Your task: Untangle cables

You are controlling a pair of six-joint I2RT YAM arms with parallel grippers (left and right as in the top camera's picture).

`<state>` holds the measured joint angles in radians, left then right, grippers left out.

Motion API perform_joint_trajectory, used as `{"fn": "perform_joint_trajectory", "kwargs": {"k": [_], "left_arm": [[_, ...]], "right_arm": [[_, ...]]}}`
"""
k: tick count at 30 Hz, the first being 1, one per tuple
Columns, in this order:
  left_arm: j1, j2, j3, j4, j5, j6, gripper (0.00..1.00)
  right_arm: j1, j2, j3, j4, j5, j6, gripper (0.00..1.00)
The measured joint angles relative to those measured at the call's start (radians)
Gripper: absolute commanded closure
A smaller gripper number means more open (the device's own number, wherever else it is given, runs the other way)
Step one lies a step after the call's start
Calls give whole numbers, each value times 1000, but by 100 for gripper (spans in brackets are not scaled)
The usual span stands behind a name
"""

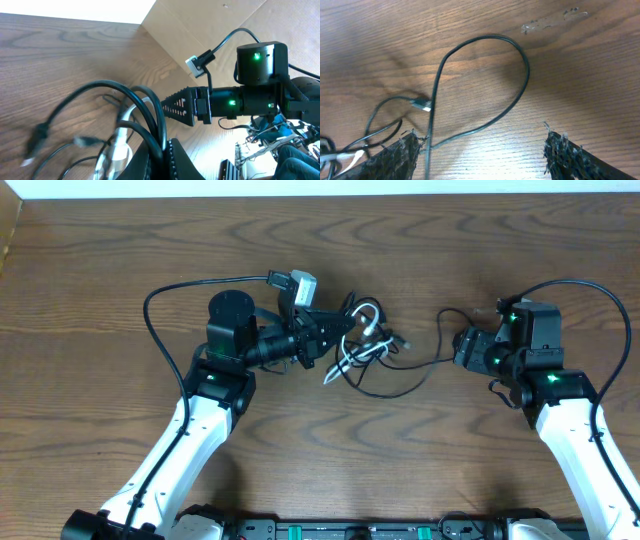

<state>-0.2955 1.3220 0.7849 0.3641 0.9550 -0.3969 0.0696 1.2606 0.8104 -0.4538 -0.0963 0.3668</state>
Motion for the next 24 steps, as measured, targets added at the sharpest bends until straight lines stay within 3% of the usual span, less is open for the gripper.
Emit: {"fn": "perform_joint_trajectory", "kwargs": {"k": [2, 9, 17, 24], "left_arm": [[0, 0, 0, 0, 0, 0, 92], [0, 0, 0, -1, 0, 0, 92], [0, 0, 0, -1, 1, -3, 92], [0, 0, 0, -3, 15, -18, 92]], "right_arm": [[0, 0, 0, -1, 8, 13, 17], [0, 0, 0, 46, -71, -53, 16], [1, 0, 0, 64, -478, -420, 17], [124, 0, 0, -72, -718, -920, 18]]}}
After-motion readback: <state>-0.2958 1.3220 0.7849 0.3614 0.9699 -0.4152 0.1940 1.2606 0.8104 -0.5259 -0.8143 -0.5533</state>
